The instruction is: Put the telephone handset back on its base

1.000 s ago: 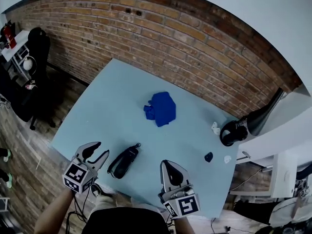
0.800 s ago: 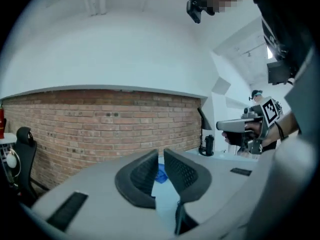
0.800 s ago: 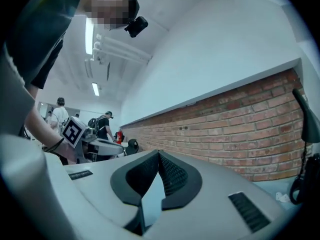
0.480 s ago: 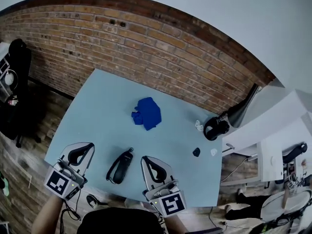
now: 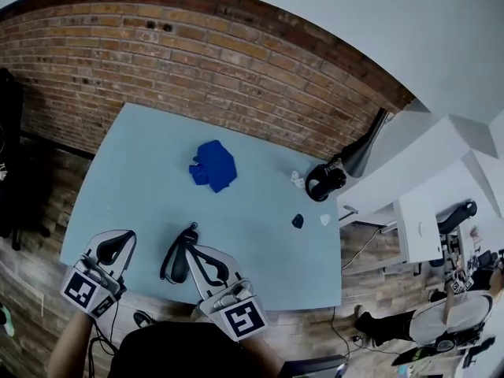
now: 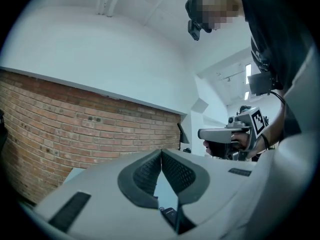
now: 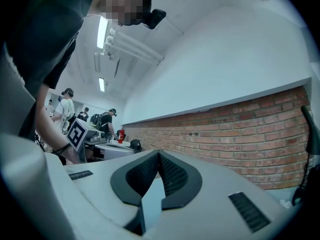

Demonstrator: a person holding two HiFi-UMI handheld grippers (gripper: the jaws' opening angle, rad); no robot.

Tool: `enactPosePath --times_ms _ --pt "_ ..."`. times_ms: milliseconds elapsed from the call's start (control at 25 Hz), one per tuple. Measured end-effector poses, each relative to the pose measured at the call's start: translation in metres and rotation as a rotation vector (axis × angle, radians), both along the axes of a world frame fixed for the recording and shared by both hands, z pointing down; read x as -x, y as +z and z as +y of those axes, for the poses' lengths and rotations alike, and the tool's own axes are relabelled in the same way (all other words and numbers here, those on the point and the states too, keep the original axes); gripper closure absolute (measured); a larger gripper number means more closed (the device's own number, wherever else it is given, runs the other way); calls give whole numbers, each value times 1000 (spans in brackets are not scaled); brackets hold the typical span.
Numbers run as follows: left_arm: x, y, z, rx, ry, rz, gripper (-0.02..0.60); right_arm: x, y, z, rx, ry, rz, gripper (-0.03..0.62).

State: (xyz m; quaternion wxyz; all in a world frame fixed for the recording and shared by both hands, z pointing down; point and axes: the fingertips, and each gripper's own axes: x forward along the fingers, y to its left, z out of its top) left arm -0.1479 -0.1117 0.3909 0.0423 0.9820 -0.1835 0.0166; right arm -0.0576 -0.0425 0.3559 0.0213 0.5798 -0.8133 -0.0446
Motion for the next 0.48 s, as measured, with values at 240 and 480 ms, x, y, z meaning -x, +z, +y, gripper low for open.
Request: enactPosePath --times_ms 240,480 --pt "-2 37 16 44 41 -69 548 8 32 12 42 21 -58 580" --pt "-6 60 25 84 81 -19 548 9 62 15 85 25 -119 580"
